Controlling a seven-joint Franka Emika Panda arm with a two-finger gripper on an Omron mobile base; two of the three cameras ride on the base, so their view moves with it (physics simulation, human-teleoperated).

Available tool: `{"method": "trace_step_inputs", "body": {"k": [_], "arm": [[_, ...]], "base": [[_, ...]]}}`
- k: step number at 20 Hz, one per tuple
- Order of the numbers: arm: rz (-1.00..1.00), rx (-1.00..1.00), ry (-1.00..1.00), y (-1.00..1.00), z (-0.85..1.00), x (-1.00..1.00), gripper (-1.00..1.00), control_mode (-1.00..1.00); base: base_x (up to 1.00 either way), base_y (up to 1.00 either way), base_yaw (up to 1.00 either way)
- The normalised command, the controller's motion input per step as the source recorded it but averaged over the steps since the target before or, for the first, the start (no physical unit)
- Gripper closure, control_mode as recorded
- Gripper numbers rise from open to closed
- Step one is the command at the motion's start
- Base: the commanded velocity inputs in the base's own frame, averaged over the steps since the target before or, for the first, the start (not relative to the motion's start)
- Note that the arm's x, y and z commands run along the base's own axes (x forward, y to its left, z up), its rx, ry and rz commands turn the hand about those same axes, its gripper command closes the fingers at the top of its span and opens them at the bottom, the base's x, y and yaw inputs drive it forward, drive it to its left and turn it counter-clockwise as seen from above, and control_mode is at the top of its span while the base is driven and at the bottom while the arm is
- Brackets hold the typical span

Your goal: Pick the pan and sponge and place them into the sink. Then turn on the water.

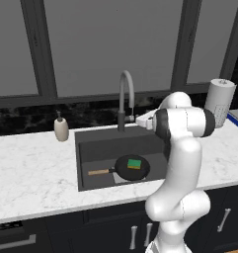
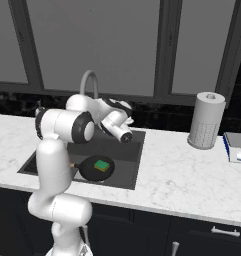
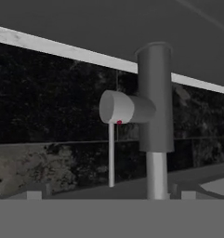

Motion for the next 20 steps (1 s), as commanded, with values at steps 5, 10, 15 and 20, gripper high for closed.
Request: {"method": "trace_step_inputs", "body": {"k": [5, 10, 15, 20], "arm": [[0.00, 0.00, 0.00, 0.16, -0.06, 0.40, -1.00, -1.00], [0.00, 0.00, 0.00, 0.15, -0.16, 0.41, -1.00, -1.00], [0.00, 0.00, 0.00, 0.09, -0.22, 0.42, -1.00, -1.00], [0.00, 0.00, 0.00, 0.04, -0.20, 0.43, -1.00, -1.00]], "base": [[0.00, 0.00, 0.00], [0.00, 0.00, 0.00], [0.00, 0.00, 0.00], [0.00, 0.00, 0.00]]}}
